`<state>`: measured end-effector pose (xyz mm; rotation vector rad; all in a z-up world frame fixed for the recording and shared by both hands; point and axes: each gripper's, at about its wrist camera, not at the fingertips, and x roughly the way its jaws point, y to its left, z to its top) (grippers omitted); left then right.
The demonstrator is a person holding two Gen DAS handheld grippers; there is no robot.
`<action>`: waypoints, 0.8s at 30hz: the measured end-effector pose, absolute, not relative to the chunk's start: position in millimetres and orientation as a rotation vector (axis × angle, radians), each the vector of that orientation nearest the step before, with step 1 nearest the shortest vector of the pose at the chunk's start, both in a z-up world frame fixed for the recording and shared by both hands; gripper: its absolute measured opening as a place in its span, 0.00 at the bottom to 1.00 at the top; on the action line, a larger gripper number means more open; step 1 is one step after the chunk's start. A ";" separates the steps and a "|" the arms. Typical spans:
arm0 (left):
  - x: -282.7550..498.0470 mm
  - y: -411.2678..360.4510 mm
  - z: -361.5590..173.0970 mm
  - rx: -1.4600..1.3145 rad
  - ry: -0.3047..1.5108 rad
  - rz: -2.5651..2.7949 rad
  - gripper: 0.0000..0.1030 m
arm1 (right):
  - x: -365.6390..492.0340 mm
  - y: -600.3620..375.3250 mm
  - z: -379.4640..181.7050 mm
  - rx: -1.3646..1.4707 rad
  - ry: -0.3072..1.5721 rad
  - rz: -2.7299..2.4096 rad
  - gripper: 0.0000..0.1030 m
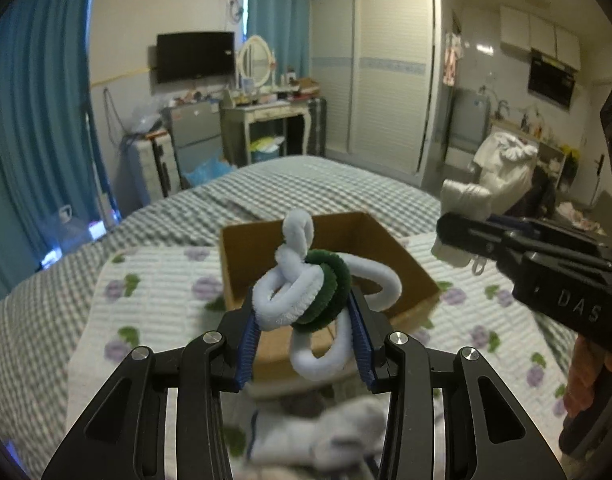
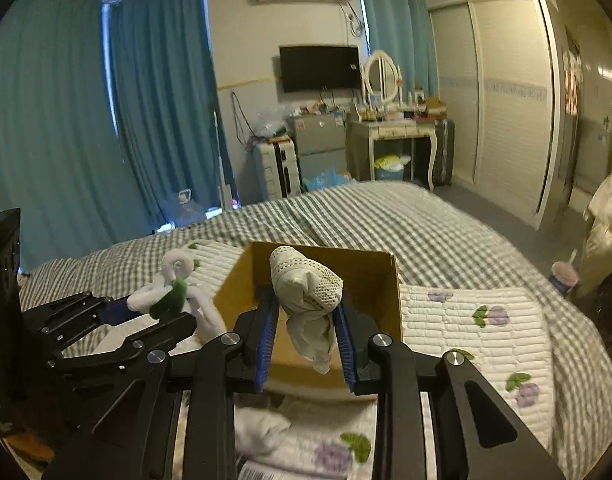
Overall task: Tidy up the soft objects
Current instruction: 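Drop the pipe-cleaner toy and glove into the cardboard box with both tools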
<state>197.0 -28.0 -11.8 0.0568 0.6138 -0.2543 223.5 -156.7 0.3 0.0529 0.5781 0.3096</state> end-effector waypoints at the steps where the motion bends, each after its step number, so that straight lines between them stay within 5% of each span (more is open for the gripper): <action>1: 207.5 -30.8 -18.1 0.064 0.624 -0.255 0.38 | 235.4 -158.8 -7.4 0.065 0.594 0.310 0.27; 8: 246.2 -38.9 -52.8 0.103 0.676 -0.260 0.45 | 284.5 -173.2 -58.4 0.105 0.668 0.295 0.27; 9: 246.6 -40.0 -54.7 0.101 0.677 -0.263 0.50 | 287.1 -173.8 -61.6 0.105 0.676 0.294 0.30; 12: 243.3 -41.2 -52.6 0.123 0.657 -0.216 0.77 | 282.7 -178.7 -58.0 0.108 0.666 0.269 0.63; 13: 240.6 -40.6 -49.6 0.124 0.646 -0.205 0.83 | 281.0 -182.5 -55.8 0.108 0.661 0.267 0.65; 24: 152.2 -16.9 57.0 0.112 0.509 -0.122 0.83 | 171.1 -197.3 59.6 0.008 0.523 0.199 0.81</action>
